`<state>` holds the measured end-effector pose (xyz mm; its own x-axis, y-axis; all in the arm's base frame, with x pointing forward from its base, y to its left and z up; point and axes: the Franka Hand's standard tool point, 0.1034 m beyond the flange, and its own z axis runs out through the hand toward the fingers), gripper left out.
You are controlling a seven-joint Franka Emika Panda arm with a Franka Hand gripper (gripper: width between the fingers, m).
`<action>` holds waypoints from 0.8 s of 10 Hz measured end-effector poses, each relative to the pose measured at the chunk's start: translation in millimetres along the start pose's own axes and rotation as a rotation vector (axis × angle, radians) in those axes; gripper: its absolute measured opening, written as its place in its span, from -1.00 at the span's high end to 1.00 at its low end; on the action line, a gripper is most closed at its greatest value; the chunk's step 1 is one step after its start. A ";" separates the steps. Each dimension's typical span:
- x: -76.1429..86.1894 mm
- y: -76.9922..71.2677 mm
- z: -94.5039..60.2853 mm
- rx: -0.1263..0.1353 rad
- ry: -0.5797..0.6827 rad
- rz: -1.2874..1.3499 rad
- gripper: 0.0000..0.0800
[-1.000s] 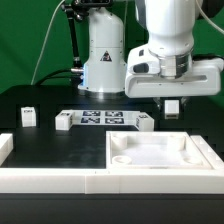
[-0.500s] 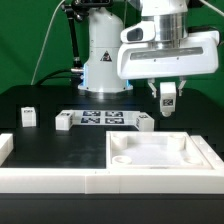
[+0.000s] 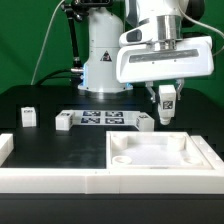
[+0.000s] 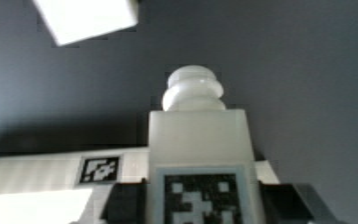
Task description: Assemble one leg
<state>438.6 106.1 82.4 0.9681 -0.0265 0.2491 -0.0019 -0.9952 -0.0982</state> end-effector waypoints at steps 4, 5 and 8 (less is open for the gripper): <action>55.7 -10.4 -11.6 0.019 0.016 -0.060 0.28; 48.2 -8.9 -8.9 0.017 -0.002 -0.060 0.28; 61.3 -11.9 -8.6 0.014 0.166 -0.100 0.28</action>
Offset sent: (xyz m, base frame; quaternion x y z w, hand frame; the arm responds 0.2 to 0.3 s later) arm 0.0000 0.0000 0.0000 0.0000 0.0799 0.0000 0.9968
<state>495.7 115.4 107.0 0.9088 0.0559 0.4135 0.0965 -0.9923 -0.0778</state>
